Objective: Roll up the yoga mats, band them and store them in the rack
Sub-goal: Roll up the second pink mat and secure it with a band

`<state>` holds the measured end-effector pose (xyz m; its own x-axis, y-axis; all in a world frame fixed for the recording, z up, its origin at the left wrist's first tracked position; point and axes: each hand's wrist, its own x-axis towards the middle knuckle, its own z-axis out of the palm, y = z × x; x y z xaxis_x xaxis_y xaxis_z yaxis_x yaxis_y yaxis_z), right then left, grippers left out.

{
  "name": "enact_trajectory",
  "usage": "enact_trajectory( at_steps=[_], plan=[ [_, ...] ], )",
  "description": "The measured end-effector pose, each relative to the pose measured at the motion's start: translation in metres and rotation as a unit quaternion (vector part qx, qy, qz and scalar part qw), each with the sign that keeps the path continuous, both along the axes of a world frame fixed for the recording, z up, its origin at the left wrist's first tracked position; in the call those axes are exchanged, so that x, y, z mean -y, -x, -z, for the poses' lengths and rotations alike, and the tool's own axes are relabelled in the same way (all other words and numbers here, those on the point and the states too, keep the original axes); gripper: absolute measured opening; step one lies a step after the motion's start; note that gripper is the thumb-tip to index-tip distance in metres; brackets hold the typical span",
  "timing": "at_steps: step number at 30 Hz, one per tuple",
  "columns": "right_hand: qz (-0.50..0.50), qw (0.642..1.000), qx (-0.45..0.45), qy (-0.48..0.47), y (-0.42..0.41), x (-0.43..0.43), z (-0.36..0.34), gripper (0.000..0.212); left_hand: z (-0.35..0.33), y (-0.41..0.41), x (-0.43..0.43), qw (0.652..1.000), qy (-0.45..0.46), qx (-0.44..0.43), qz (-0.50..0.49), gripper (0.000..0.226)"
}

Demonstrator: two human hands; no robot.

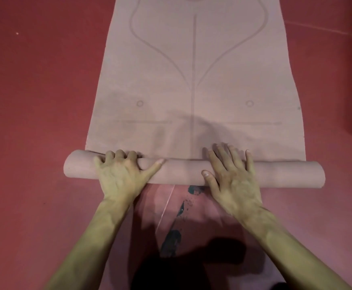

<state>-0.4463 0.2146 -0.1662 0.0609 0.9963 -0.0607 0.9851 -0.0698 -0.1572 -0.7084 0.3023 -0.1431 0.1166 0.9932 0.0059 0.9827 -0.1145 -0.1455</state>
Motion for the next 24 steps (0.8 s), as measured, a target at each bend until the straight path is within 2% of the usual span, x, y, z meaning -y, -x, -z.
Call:
enact_trajectory(
  at_steps=[2,5,8,11,14,17,20,24],
  plan=[
    [-0.004,1.000,0.002,0.005,-0.001,0.001,0.000,0.065,-0.003,-0.007,0.002,1.000,0.001,0.000,-0.020,0.077],
    [-0.011,1.000,0.003,0.005,-0.001,0.001,0.000,0.065,0.004,-0.021,0.009,0.999,0.003,0.048,0.027,0.055],
    [-0.016,1.000,-0.002,-0.003,-0.004,-0.004,0.000,0.064,0.009,-0.031,0.018,0.986,0.030,0.110,0.120,0.067],
    [-0.028,1.000,-0.002,-0.009,-0.007,-0.008,0.001,0.064,0.014,-0.031,0.029,0.976,0.041,0.089,0.197,0.082],
    [-0.024,0.999,0.007,-0.049,-0.005,-0.004,-0.004,0.063,0.015,-0.031,0.027,0.980,0.044,0.072,0.183,0.082],
    [0.022,0.996,0.014,-0.085,0.004,0.017,-0.009,0.064,0.014,-0.033,0.021,0.981,0.052,0.072,0.175,0.080],
    [0.040,0.996,0.011,-0.074,0.014,0.039,-0.005,0.071,0.015,-0.035,0.020,0.979,0.036,0.089,0.177,0.078],
    [0.038,0.998,0.013,-0.044,0.002,0.012,0.001,0.067,0.016,-0.046,0.021,0.984,0.012,0.118,0.132,0.074]
  ],
)
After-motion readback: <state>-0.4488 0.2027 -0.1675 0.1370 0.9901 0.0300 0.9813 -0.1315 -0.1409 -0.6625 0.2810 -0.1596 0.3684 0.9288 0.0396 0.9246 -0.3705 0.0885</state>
